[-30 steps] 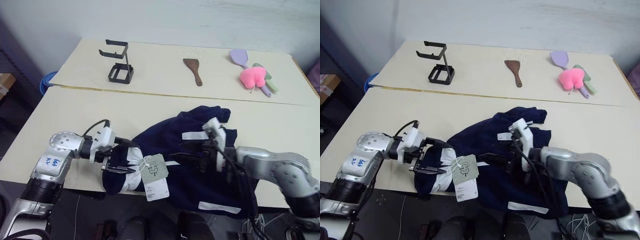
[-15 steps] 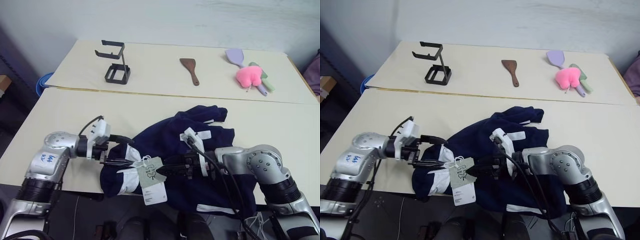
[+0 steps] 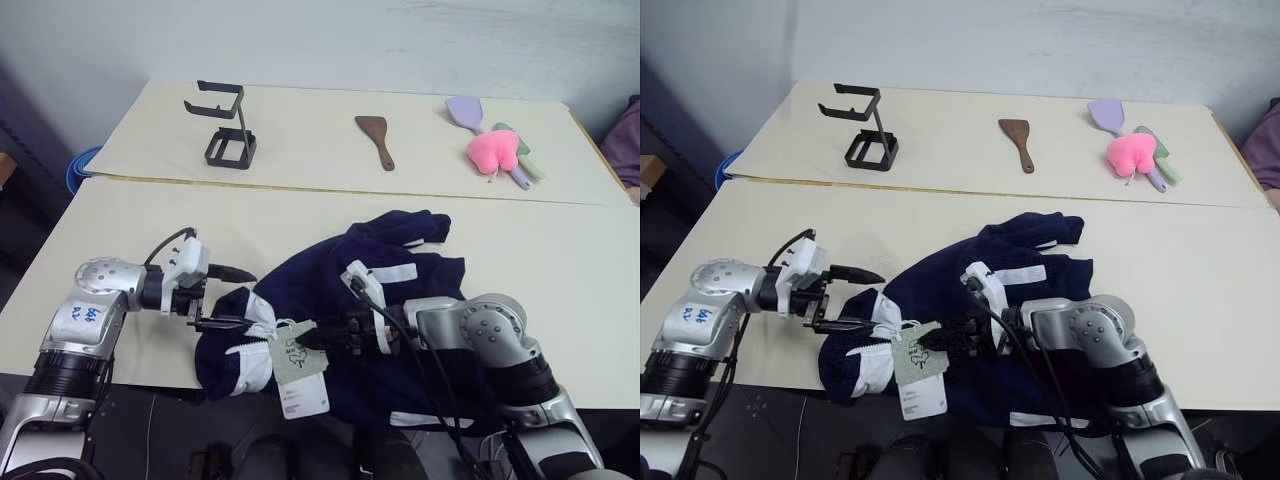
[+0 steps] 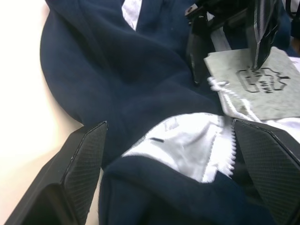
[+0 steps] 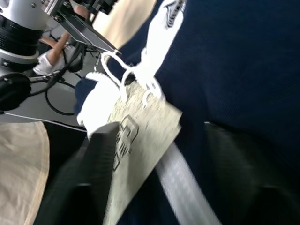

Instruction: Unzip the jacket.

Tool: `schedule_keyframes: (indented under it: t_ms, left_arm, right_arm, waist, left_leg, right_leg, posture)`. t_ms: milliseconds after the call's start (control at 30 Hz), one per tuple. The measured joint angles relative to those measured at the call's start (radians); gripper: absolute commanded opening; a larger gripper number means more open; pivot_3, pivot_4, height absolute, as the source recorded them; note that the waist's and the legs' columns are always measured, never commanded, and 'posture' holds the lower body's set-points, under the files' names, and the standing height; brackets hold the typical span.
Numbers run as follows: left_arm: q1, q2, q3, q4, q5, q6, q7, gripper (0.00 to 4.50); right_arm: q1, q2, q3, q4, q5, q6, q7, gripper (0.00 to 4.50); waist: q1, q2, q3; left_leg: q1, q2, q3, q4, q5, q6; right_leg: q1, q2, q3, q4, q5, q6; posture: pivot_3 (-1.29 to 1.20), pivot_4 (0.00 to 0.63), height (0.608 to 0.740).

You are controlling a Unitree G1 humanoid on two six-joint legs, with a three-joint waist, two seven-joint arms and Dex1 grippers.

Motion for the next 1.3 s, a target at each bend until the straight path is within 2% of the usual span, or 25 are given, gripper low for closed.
schedule_keyframes:
  t_ms: [167, 200, 367, 633, 800, 900, 967, 1067, 1200, 1300]
  left_arm:
    - [-0.003, -0.017, 0.009, 0.0, -0.001, 0.004, 0.019, 4.5]
    - [-0.003, -0.023, 0.009, -0.001, -0.002, 0.005, 0.022, 4.5]
    - [-0.003, -0.042, 0.011, -0.013, -0.003, 0.018, 0.04, 4.5]
    - [0.014, -0.066, 0.012, -0.104, -0.024, 0.059, 0.057, 4.5]
    - [0.046, -0.066, 0.002, -0.222, -0.07, 0.166, 0.054, 4.5]
    - [0.091, -0.043, -0.033, -0.295, -0.076, 0.187, 0.035, 4.5]
    - [0.115, -0.047, -0.046, -0.297, -0.06, 0.17, 0.037, 4.5]
    - [0.144, -0.059, -0.056, -0.295, -0.021, 0.097, 0.053, 4.5]
    - [0.157, -0.073, -0.057, -0.257, 0.037, -0.031, 0.076, 4.5]
    - [0.183, -0.084, -0.054, -0.197, 0.068, -0.107, 0.092, 4.5]
  right_arm:
    - [0.017, -0.011, -0.101, -0.007, 0.096, 0.04, 0.034, 0.14]
    - [0.017, -0.025, -0.127, -0.013, 0.126, 0.056, 0.036, 0.06]
    - [0.018, -0.108, -0.221, -0.035, 0.237, 0.098, 0.027, 0.06]
    - [0.055, -0.265, -0.37, -0.035, 0.307, 0.09, 0.001, 0.06]
    - [0.135, -0.402, -0.479, -0.028, 0.283, 0.06, 0.051, 0.06]
    - [0.198, -0.5, -0.509, -0.037, 0.18, -0.002, 0.128, 0.06]
    - [0.208, -0.507, -0.515, -0.041, 0.161, -0.018, 0.145, 0.42]
    - [0.224, -0.508, -0.5, -0.155, 0.146, -0.05, 0.184, 1.16]
    - [0.248, -0.505, -0.456, -0.311, 0.127, -0.087, 0.179, 2.48]
    - [0.283, -0.464, -0.378, -0.345, 0.136, -0.073, 0.149, 3.49]
  waist:
    - [0.004, 0.0, 0.0]
    - [0.004, 0.0, 0.0]
    - [0.002, 0.0, 0.0]
    - [0.005, 0.0, 0.0]
    - [0.007, -0.001, 0.0]
    - [0.006, 0.0, 0.0]
    - [0.002, -0.001, 0.001]
    - [0.004, 0.001, 0.001]
    - [0.008, 0.001, 0.001]
    - [0.009, 0.0, 0.001]
  left_leg:
    - [0.0, 0.0, 0.0, 0.0, 0.0, 0.0]
    - [0.0, 0.0, -0.001, 0.0, 0.0, 0.0]
    - [0.0, 0.0, -0.001, 0.0, 0.0, 0.0]
    - [0.0, 0.0, -0.001, -0.001, 0.0, 0.0]
    - [-0.001, 0.0, -0.001, 0.0, 0.0, 0.0]
    - [0.0, 0.0, -0.001, -0.001, 0.0, 0.0]
    - [0.001, 0.002, 0.002, -0.001, 0.0, 0.0]
    - [0.001, 0.004, 0.002, -0.002, 0.001, -0.002]
    - [0.001, 0.005, 0.001, -0.002, 0.0, -0.003]
    - [0.0, 0.004, 0.0, -0.002, -0.001, -0.003]
  right_leg:
    - [0.0, -0.001, 0.0, 0.0, 0.0, 0.0]
    - [0.0, -0.001, 0.0, 0.0, 0.0, 0.0]
    - [0.0, -0.001, 0.0, 0.0, 0.0, 0.0]
    - [0.0, -0.001, 0.0, -0.001, 0.0, 0.0]
    - [0.001, -0.001, 0.001, -0.003, 0.0, 0.0]
    - [0.001, 0.0, 0.002, -0.004, 0.0, 0.0]
    - [0.001, 0.001, 0.002, -0.005, 0.0, 0.0]
    - [0.001, 0.0, 0.005, -0.007, 0.0, 0.0]
    - [0.002, -0.001, 0.01, -0.008, 0.0, 0.0]
    - [0.002, -0.002, 0.01, -0.008, 0.0, 0.0]
  posture:
    - [0.0, 0.15, 0.74]
    - [0.0, 0.15, 0.74]
    - [0.0, 0.15, 0.74]
    - [0.0, 0.15, 0.74]
    - [0.0, 0.15, 0.74]
    - [0.0, 0.15, 0.74]
    - [0.0, 0.15, 0.74]
    - [0.0, 0.15, 0.74]
    - [0.0, 0.15, 0.74]
    - [0.0, 0.15, 0.74]
